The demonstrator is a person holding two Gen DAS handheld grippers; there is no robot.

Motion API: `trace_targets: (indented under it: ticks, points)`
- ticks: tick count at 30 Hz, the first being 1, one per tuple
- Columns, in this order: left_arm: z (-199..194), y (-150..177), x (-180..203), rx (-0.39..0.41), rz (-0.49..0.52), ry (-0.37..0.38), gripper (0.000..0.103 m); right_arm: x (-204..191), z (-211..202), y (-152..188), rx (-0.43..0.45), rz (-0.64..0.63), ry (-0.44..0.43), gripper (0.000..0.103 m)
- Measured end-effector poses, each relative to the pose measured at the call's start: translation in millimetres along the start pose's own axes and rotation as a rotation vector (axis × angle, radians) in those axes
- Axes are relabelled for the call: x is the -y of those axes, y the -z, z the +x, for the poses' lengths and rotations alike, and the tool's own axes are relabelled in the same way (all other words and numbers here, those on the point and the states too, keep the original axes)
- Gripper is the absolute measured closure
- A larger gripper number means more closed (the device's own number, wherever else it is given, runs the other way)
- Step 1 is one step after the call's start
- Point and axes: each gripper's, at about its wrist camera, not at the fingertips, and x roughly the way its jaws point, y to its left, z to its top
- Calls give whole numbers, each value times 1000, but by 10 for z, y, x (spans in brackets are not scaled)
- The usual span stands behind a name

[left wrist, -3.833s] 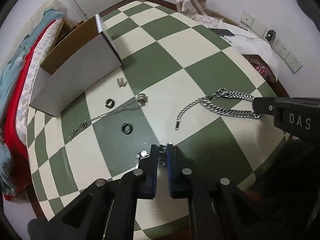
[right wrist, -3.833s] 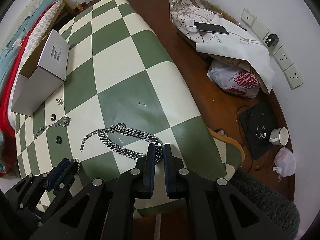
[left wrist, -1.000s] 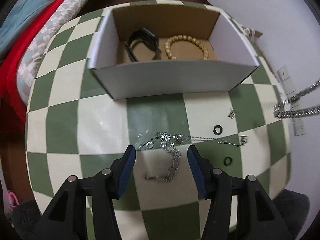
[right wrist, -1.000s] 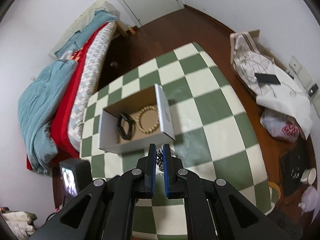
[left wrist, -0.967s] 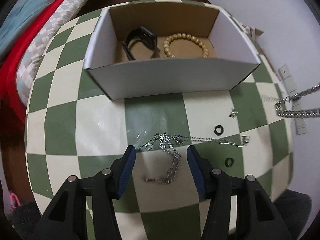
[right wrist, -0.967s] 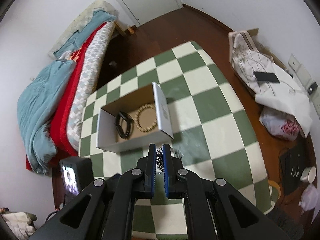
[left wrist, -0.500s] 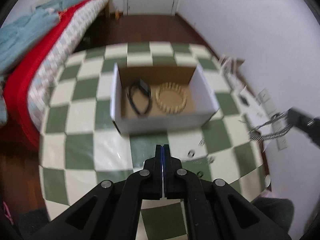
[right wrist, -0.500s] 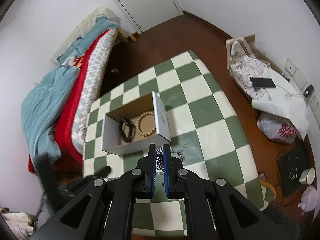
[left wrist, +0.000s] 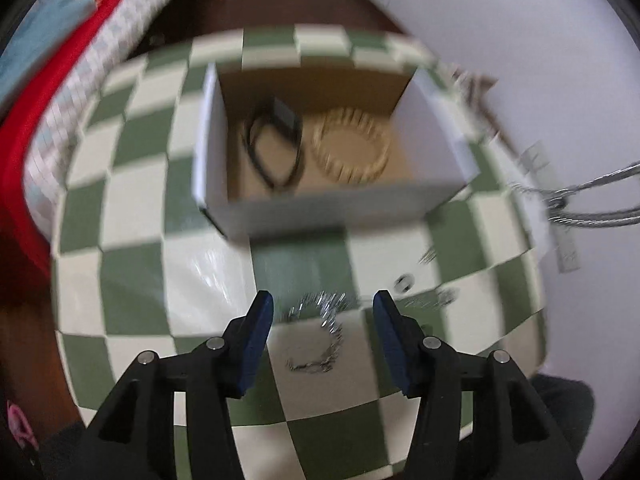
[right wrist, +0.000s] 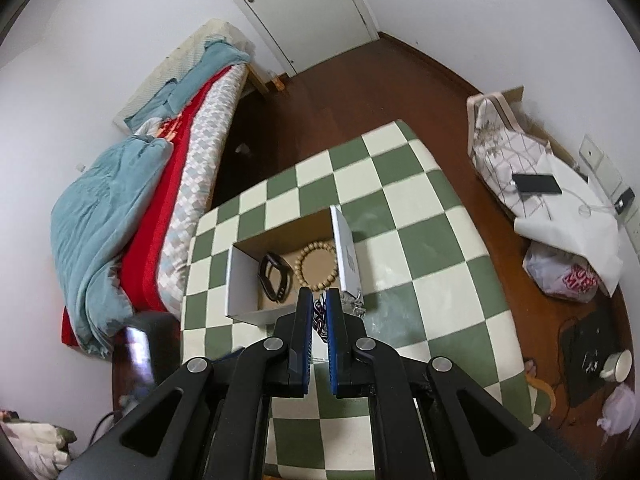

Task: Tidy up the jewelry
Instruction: 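Grasp the thin silver chain bracelet with the left tool while the right tool holds its chain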

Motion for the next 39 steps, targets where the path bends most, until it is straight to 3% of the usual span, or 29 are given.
trace_targets:
  ticks: [5,7,9,11,15,21,26,29,31,32,39]
  points:
    - [349,80,118,-56,47,-86,55,132,201,91,-36,30,25,96]
    - [378,108,224,-24,111,-139,59,185,272,122,-45,34,40,96]
    - [361,116,280,-1,130,-130,95,229,322,145,-52,42,49,96]
    - [362,106,320,-5,141,-150,96,264,355,160,-54,48,59,96]
    - [144,68,245,43,85,-85,103,287,354,163,-49,48,61,96]
    - [-612,-155,144,184,49,7,103,271,222,88,-19,43,38,96]
    - [-976,-348,78,231,44,92,103,162,115,0,5,35,14,96]
    - [-846,-418,3,188,34,111,97,101,94,-19,9,32,3,96]
    - [-593,-360,-74,122,21,103,80,79,92,-1,7,29,3,96]
    - [-461,-309,-106,88,7,97,59,78,102,16,3,30,4,96]
    - [236,-18,-101,-43,7,14,56,146,187,116,-28,46,23,96]
